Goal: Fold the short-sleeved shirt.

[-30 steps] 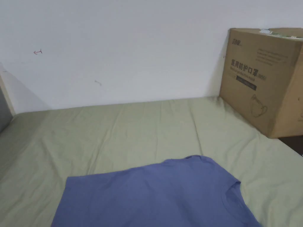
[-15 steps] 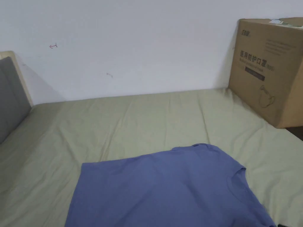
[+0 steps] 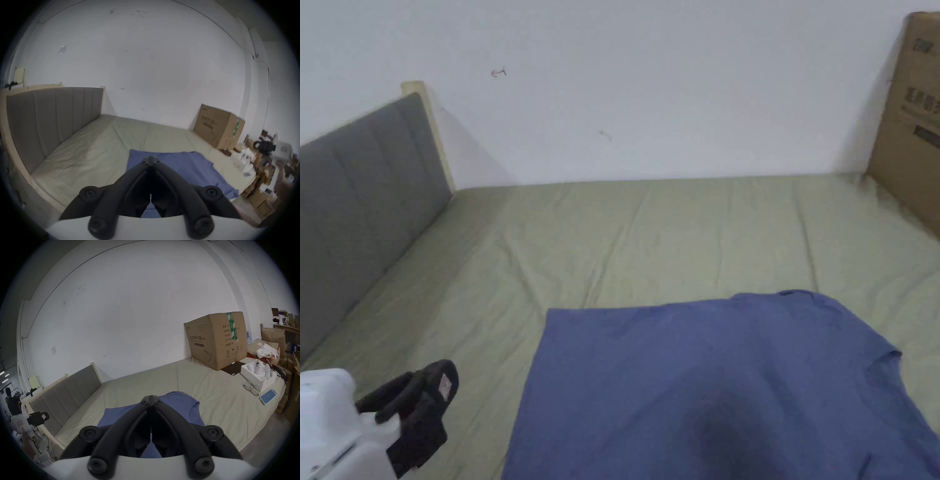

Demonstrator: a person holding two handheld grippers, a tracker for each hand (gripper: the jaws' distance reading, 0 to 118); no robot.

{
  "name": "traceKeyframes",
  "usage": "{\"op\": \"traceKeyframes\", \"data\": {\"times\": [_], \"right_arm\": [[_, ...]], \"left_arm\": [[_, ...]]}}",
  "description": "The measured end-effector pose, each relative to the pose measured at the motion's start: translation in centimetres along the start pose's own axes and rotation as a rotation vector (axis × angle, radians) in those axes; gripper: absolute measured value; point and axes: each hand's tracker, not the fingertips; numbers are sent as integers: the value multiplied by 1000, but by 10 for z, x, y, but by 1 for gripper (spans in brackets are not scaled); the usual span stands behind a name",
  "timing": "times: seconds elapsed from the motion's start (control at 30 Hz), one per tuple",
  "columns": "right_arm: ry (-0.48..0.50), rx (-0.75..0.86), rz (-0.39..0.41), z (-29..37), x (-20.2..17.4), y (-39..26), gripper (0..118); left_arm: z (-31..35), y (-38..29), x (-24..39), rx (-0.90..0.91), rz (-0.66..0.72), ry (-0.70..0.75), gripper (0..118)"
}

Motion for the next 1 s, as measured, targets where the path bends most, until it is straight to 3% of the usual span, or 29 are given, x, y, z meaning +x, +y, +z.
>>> {"op": "traceKeyframes", "data": {"times": [0.03, 0.1, 0.17, 0.23, 0.27, 0.3, 0.33, 0.37, 0.4, 0.47, 0.5, 0.53, 0.57, 0.6, 0.67, 0.77, 0.93, 0.97, 1.0], "right_arm": [[-3, -10, 41, -1, -2, -4, 0], [-15, -51, 100, -6, -1, -9, 0], [-5, -112, 94, -12, 2, -18, 0], [13, -174, 76, -19, 6, -25, 0], [9, -193, 74, -21, 7, -29, 0], [5, -202, 76, -23, 8, -33, 0], [3, -211, 78, -23, 9, -30, 0], [-1, -221, 79, -25, 10, -33, 0], [-1, -231, 77, -26, 12, -36, 0], [1, -258, 68, -29, 13, -36, 0], [-2, -270, 62, -32, 15, -37, 0], [-6, -280, 58, -35, 16, -39, 0], [-10, -290, 50, -36, 17, -39, 0], [-11, -299, 40, -37, 17, -38, 0], [-17, -315, 25, -42, 24, -39, 0], [-31, -310, 12, -40, 36, -37, 0], [-143, -397, -30, -52, 102, -42, 0], [-131, -482, -60, -59, 121, -48, 4], [-154, -536, -90, -59, 130, -54, 42]], "left_arm": [[-6, 1, -7, -81, -27, 17, 0], [-39, -9, -29, -451, -23, -36, 0], [-92, -24, -33, -795, -5, -109, 0], [-117, -46, -34, -748, -134, -51, 1], [-130, -55, -38, -762, -150, -41, 19], [-108, -74, -40, -764, -113, -59, 73], [-112, -81, -42, -779, -89, -47, 112], [-118, -91, -44, -800, -51, -53, 117], [-118, -100, -45, -779, -44, -22, 111], [-132, -103, -56, -782, 1, -34, 110], [-139, -109, -59, -790, -5, -47, 97], [-144, -114, -60, -801, -12, -62, 68], [-134, -117, -53, -807, -30, -88, 27], [-135, -120, -51, -798, -88, -103, 3], [-131, -124, -45, -782, -169, -102, 3], [-101, -117, -38, -693, -129, -150, 3], [-69, -95, -31, -471, -87, -156, 3], [-67, -91, -30, -440, -85, -151, 3], [-63, -89, -28, -431, -89, -143, 3]]}}
